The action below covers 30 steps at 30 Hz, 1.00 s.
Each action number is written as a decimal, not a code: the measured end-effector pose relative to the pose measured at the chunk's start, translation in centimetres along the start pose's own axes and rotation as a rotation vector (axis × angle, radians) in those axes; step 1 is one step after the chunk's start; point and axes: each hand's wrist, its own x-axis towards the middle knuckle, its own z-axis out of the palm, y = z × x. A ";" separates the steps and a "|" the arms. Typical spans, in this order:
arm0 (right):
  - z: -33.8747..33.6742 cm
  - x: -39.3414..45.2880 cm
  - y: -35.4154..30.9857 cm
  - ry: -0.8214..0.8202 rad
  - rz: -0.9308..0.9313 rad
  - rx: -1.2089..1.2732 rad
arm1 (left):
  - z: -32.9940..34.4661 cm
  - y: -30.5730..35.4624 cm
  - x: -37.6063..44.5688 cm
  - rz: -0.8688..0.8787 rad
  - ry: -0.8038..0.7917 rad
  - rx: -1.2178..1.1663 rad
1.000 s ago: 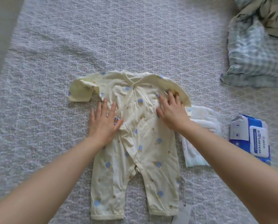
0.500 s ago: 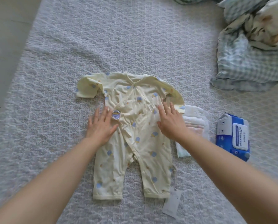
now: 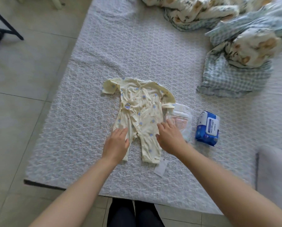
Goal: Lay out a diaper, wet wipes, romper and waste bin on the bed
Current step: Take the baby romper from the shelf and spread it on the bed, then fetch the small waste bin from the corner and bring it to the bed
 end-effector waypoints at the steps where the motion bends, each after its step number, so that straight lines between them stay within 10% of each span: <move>1: -0.6 -1.4 -0.4 0.021 -0.014 0.006 | -0.8 0.8 -1.4 0.007 0.036 -0.015; 30: -1.2 -17.9 -21.5 -0.076 -0.583 -0.092 | -4.0 -4.4 -32.6 -0.685 0.589 -0.384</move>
